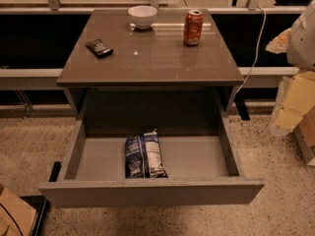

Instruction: Pick blue chip bag from top drawer and place on counter

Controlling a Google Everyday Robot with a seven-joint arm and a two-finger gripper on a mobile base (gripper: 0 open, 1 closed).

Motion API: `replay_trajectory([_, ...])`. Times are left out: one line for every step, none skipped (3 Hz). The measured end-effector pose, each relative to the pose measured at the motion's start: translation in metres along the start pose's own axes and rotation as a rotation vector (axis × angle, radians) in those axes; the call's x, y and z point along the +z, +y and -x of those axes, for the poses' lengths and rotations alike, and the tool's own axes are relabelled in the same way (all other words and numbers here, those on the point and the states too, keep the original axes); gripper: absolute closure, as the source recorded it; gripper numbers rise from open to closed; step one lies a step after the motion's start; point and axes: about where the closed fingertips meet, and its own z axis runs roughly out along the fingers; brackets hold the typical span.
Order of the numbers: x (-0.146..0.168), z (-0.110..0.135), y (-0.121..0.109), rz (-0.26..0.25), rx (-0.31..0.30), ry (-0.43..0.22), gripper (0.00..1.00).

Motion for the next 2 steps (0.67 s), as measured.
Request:
replay_trajectory([-0.001,0.001,0.0,-0.005,0.002,-0.001,0.0])
replay_trajectory([0.013,0.004,-0.003,-0.014,0.069,0.001,0.0])
